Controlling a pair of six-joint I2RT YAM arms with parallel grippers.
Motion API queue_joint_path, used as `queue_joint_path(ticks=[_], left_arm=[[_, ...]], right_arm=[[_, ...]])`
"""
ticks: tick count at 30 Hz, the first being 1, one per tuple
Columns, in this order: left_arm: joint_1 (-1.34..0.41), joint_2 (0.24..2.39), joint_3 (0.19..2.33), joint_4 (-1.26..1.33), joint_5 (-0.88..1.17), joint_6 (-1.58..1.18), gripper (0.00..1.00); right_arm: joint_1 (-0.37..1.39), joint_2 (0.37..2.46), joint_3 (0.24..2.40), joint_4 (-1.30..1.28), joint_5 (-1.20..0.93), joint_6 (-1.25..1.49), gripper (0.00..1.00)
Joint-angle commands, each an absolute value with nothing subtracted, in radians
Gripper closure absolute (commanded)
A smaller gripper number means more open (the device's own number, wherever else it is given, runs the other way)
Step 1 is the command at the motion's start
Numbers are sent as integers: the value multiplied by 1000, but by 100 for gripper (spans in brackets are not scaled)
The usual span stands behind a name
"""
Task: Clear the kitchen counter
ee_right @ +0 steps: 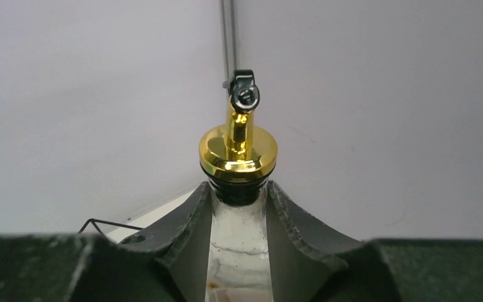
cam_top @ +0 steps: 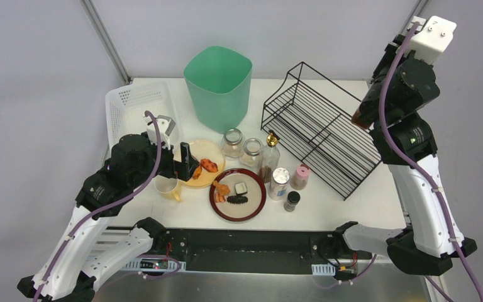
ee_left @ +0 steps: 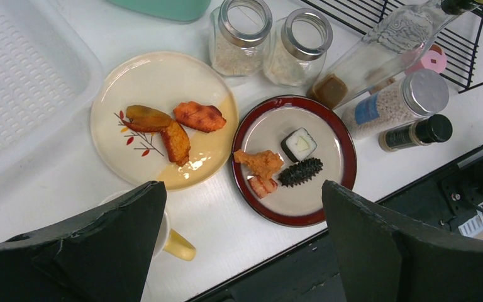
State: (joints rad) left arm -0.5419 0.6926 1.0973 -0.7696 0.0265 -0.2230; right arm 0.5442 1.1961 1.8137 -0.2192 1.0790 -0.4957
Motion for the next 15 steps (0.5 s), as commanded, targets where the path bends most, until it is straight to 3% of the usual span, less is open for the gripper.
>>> queue_joint_path(ticks=[1, 15], left_arm=[[-540, 696, 1083, -718, 55, -223, 0], [-540, 673, 1042, -695, 55, -224, 0]], right_arm=[[486, 1191, 1841, -101, 1143, -416, 100], [321, 1205, 1711, -73, 1102, -324, 100]])
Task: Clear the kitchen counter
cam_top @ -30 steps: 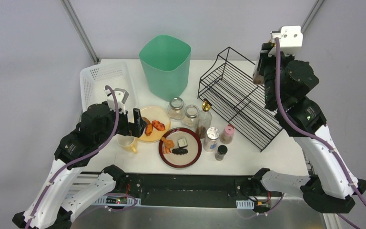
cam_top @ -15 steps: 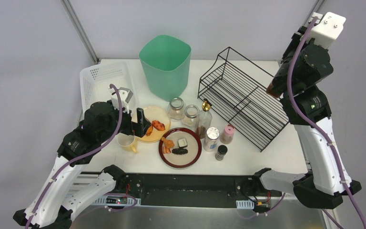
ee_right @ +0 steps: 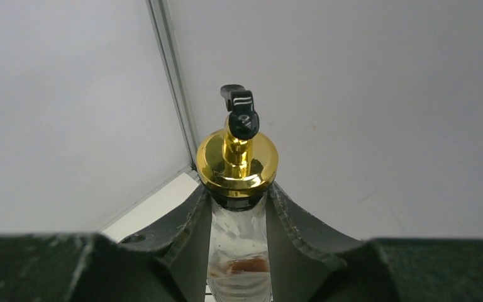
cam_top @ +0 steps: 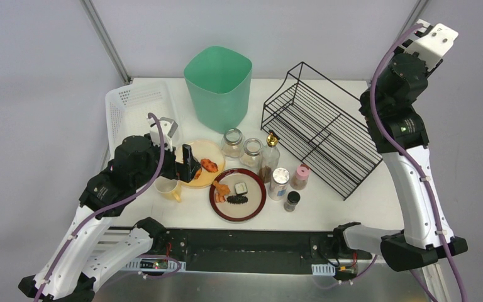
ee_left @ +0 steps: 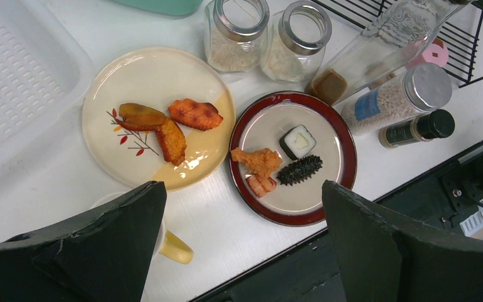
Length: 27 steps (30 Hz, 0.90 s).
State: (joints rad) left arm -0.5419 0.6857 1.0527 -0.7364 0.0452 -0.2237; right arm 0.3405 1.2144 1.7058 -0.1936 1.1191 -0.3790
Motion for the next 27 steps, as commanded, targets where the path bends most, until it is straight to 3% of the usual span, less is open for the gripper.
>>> queue_joint_path(ticks=[1, 14, 27], left_arm=[[-540, 673, 1042, -696, 53, -224, 0], [-540, 665, 1019, -689, 58, -225, 0], [-540, 661, 1012, -689, 50, -217, 0]], right_arm=[[318, 1208, 1707, -73, 1101, -319, 100], [291, 1217, 1621, -56, 1087, -274, 100], [239, 1275, 1676, -35, 1060, -299, 100]])
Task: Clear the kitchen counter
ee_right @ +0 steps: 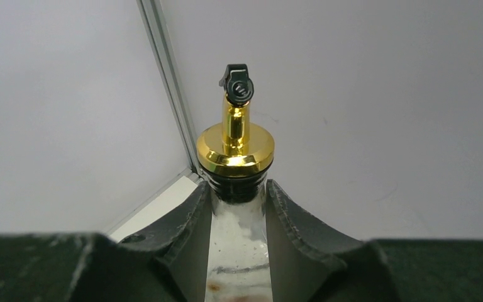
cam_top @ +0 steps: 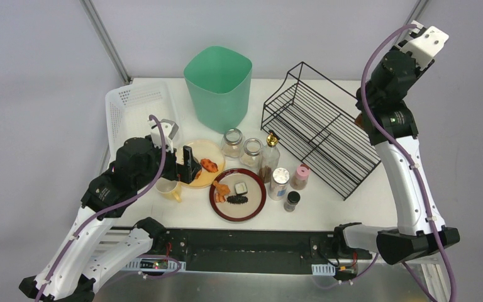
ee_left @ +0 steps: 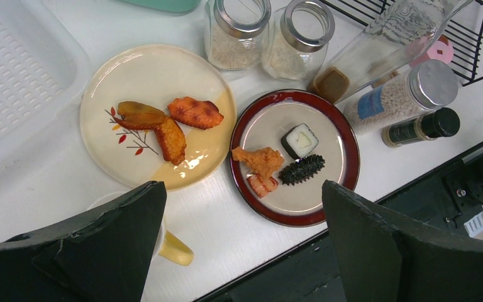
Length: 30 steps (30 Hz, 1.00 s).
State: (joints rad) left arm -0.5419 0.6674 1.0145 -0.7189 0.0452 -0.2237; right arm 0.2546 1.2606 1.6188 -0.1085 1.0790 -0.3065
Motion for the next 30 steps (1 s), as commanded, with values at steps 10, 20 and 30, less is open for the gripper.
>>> queue_joint_path(ticks=[10, 20, 30], left_arm=[[-540, 670, 1009, -689, 48, -216, 0], [-540, 663, 1010, -690, 42, -213, 0], [-540, 659, 1008, -691, 46, -221, 0]], right_arm=[[217, 1306, 1671, -36, 1040, -284, 100], [206, 1331, 1717, -46, 1024, -278, 100], [179, 1364, 1747, -63, 1010, -289, 100]])
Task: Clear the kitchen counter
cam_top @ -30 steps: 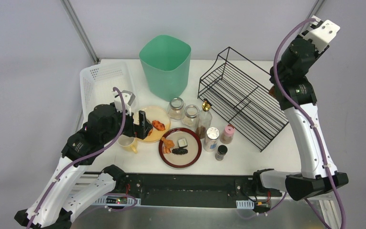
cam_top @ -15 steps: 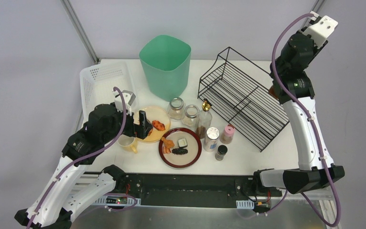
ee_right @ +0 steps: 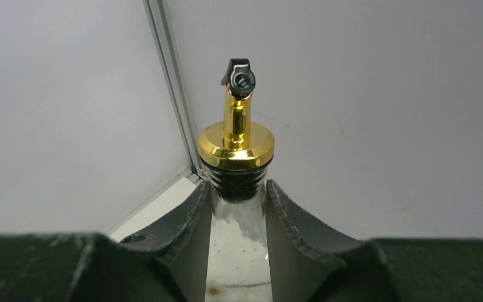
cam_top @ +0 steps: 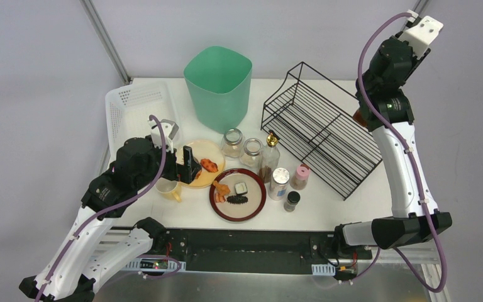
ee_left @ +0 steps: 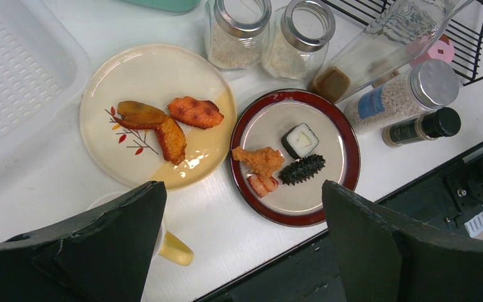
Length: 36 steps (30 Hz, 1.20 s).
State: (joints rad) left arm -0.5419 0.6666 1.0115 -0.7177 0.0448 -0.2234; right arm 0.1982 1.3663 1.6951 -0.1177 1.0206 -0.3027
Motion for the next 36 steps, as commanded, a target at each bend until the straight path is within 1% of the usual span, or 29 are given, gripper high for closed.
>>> queue_joint_path(ticks=[1, 8, 30, 36], left_arm=[[-540, 659, 1010, -690, 46, -221, 0], [-540, 656, 1011, -690, 46, -225, 0], [-540, 638, 1007, -690, 46, -236, 0], [-540, 635, 1006, -690, 45, -239, 0]], right_arm=[[175, 1366, 1747, -63, 1009, -288, 100], [159, 1367, 1732, -63, 995, -280, 100], [127, 1404, 1798, -65, 965, -313, 100], [127, 1378, 1744, -86, 956, -265, 100]])
